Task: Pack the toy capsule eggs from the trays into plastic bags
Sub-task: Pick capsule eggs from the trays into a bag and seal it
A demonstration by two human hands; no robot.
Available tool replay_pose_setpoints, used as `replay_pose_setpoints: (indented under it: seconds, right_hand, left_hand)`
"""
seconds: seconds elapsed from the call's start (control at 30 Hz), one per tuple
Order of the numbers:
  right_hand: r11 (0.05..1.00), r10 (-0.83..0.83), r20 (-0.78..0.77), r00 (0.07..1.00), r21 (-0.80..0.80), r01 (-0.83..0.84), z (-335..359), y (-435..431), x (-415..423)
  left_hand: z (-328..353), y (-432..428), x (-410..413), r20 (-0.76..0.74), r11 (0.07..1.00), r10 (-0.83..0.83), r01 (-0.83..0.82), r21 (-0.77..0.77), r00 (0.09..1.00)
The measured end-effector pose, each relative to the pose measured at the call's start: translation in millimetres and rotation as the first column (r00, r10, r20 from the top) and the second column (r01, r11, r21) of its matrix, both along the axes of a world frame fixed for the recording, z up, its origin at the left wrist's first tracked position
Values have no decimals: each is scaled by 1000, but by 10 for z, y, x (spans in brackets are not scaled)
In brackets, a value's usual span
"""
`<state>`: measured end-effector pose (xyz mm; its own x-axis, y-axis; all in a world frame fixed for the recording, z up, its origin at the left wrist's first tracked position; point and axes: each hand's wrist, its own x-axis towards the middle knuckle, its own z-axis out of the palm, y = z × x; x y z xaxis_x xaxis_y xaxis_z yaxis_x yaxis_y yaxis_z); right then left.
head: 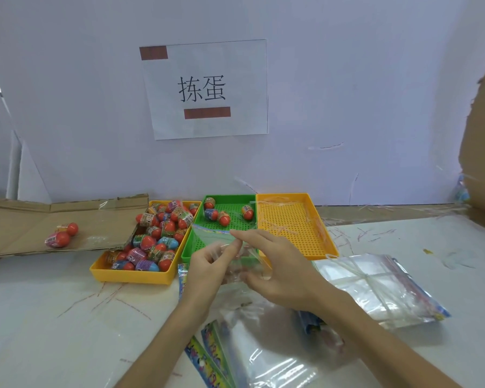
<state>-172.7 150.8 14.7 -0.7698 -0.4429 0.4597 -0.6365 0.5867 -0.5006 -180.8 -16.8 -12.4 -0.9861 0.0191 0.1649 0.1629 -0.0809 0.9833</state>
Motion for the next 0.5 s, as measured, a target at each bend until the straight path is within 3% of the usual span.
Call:
replay_pose_setpoints:
  seconds: [0.27, 0.5]
  right_hand:
    - [999, 43, 100, 994, 23, -45, 42, 33, 34]
    - [988, 96, 177, 980, 102, -116, 1, 46, -7]
  left_hand:
    - [20, 2, 13, 4, 999, 37, -37, -30, 999]
    - [66, 12, 35, 92, 998, 23, -29, 61, 995]
